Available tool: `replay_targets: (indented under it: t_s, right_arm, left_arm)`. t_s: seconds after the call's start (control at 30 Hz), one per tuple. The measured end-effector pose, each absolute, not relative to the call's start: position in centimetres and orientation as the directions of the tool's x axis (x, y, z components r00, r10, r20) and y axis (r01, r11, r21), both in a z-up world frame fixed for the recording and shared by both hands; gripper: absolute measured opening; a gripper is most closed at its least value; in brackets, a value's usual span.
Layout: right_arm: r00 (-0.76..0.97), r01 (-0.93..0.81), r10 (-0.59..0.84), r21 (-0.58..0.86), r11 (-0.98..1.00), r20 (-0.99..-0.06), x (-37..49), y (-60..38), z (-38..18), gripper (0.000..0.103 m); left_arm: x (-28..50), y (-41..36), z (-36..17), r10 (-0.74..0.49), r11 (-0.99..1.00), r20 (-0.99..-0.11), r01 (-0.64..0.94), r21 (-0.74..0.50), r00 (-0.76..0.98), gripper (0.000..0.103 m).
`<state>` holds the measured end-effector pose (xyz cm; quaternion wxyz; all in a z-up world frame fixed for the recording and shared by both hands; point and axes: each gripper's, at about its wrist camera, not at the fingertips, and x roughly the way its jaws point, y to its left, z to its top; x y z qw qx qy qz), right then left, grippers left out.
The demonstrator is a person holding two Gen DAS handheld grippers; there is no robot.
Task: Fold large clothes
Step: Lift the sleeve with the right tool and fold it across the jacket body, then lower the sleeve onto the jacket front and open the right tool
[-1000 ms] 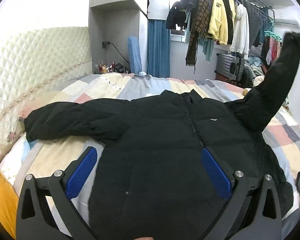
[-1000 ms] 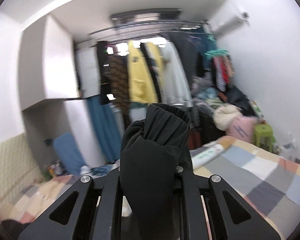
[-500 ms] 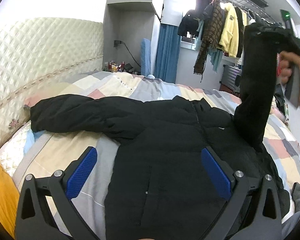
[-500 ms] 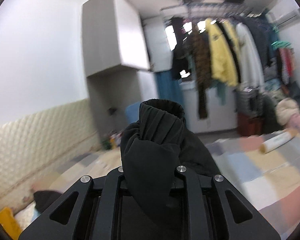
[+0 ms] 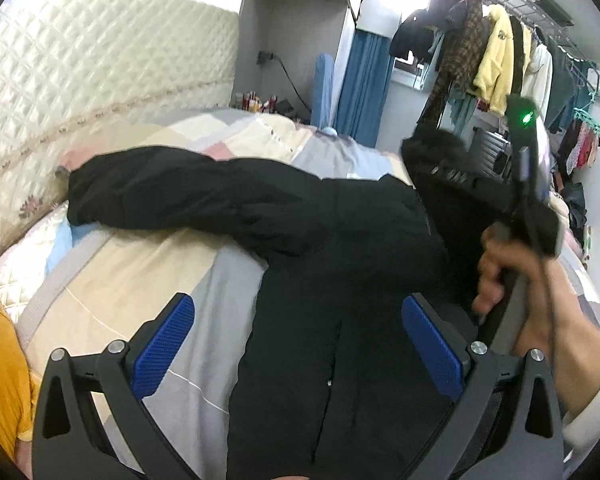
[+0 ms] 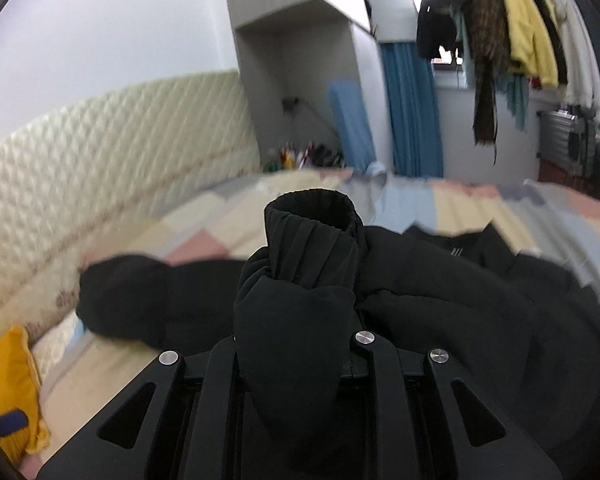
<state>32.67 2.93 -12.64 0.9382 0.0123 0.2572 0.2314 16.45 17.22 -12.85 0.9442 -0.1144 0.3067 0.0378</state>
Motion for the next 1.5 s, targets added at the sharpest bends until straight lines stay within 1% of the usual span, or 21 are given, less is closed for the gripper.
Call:
replay_targets:
  t_s: [0.17,0.33,0.4,0.43,0.47,0.53,0.67,0.9,1.07,1.27,1.43,1.5]
  right_arm:
    - [0.741,-0.421,0.426,0.135,0.897,-0.519,32.7,4.3,-16.9,0.016]
    - [0.696,-0.43,0.435,0.154,0.889,-0.572,33.4,4.4,-19.0,0.016]
    - [0.688,-0.428,0.433,0.155,0.89,-0.582,33.5,4.5,-19.2,0.02]
    - [0.684,-0.429,0.435,0.159,0.889,-0.586,33.5,4.5,-19.1,0.029]
    - [0.675,-0.434,0.445,0.171,0.885,-0.589,33.4,4.5,-18.8,0.042]
    - [0.667,-0.45,0.464,0.182,0.875,-0.583,33.0,4.5,-18.3,0.061]
    - [0.679,-0.475,0.481,0.169,0.864,-0.554,31.8,4.2,-16.4,0.062]
    - [0.717,-0.437,0.455,0.168,0.884,-0.528,29.9,0.7,-12.8,0.062]
    - [0.758,-0.406,0.431,0.162,0.899,-0.489,27.7,-2.6,-9.7,0.062]
    - [0.798,-0.386,0.408,0.145,0.911,-0.444,24.7,-6.0,-6.1,0.062]
    - [0.823,-0.363,0.375,0.113,0.925,-0.428,22.3,-8.5,-4.3,0.062]
    - [0.832,-0.362,0.368,0.096,0.927,-0.415,21.1,-9.8,-4.2,0.064]
  left_arm:
    - [16.9,17.3,-13.6,0.003,0.972,-0.586,-0.141,-0.19,0.81,0.103]
    - [17.9,17.7,-14.8,-0.014,0.968,-0.613,-0.144,-0.207,0.79,0.103]
    - [18.1,17.9,-14.9,-0.024,0.965,-0.609,-0.141,-0.221,0.792,0.103]
    - [18.0,18.0,-14.9,-0.021,0.964,-0.602,-0.143,-0.223,0.798,0.103]
    - [18.0,18.0,-14.8,-0.011,0.965,-0.596,-0.149,-0.217,0.803,0.103]
    - [18.3,18.1,-14.7,0.013,0.964,-0.599,-0.169,-0.206,0.8,0.103]
    - [18.4,18.5,-14.8,-0.023,0.956,-0.615,-0.162,-0.244,0.788,0.103]
    - [17.8,17.0,-13.4,-0.003,0.971,-0.599,-0.14,-0.192,0.801,0.103]
    - [17.6,16.1,-12.4,-0.007,0.976,-0.596,-0.125,-0.179,0.803,0.103]
    - [16.5,14.3,-10.4,0.011,0.984,-0.563,-0.109,-0.14,0.826,0.103]
    - [15.3,13.0,-9.0,0.016,0.989,-0.543,-0.092,-0.113,0.839,0.103]
    - [14.5,12.6,-8.7,0.01,0.991,-0.535,-0.081,-0.11,0.845,0.103]
